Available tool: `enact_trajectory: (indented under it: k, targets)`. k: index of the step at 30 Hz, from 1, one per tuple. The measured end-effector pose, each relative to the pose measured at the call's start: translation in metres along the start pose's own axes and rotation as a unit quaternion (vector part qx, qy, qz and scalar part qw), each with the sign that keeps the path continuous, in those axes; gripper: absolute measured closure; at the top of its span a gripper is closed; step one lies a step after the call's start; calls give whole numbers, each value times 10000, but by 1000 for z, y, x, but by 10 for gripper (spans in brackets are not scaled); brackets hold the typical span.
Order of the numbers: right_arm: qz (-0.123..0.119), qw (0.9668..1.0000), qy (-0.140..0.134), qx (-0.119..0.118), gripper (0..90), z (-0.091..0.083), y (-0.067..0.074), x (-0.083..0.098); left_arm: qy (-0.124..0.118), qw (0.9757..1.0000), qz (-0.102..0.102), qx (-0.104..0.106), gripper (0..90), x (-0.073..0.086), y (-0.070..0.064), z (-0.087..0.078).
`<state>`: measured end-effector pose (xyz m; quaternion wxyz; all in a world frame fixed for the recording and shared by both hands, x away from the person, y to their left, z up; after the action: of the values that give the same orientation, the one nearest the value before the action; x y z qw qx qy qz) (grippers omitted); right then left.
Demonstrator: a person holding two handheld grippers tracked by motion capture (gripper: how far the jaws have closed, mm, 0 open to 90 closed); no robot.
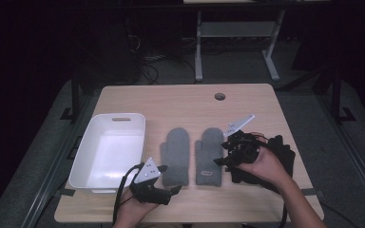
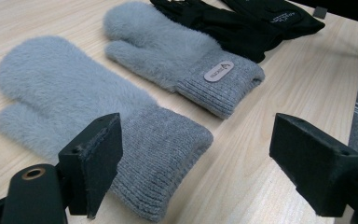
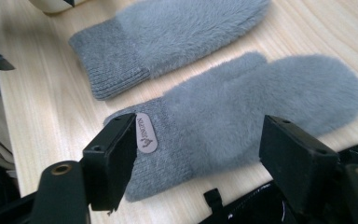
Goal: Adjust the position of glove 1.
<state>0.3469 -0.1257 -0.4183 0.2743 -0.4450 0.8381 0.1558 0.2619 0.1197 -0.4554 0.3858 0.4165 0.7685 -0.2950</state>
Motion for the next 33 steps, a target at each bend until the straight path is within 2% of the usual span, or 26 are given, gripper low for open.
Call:
enact_trajectory:
  k: [5, 15, 19, 21, 23, 29, 30, 33]
  targets:
    - [-212, 9997, 127, -27, 284, 15, 1, -7, -20, 10000, -12, 15, 169, -1, 0, -1]
    - [-266, 9981, 530, -151, 337, 45, -1, -15, 7, 10000, 32, -1, 170, -1, 0, -2]
    - [-366, 9967, 719, -82, 374, 58, -3, -15, -41, 10000, 3, 21, 169, -1, 0, -2]
    - [-406, 9957, 827, 77, 412, 64, -7, -13, -53, 10000, 26, 22, 169, -2, -1, -4]
    - [-408, 9957, 821, 97, 419, 66, -7, -12, -76, 10000, 17, 32, 169, -3, -1, -4]
    - [-464, 9929, 1079, 180, 442, 77, -7, -4, -81, 10000, 19, 14, 169, -3, 0, -4]
    - [-485, 9917, 1177, 201, 456, 79, -7, -1, -89, 10000, 16, 6, 169, -3, -1, -4]
    - [-488, 9909, 1234, 216, 471, 81, -7, 0, -72, 10000, 48, -1, 169, -3, -2, -4]
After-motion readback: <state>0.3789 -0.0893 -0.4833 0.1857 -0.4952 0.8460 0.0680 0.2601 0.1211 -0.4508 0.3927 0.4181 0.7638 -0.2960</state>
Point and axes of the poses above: each handheld gripper's, and its own axes: z roughly forward along the jaws, x roughly out of its underside, y roughly to its left, the point moved 5 cm from there along z, roughly forward along the jaws, and after that the axes turned 7 degrees about x, right-handed, at the moved point
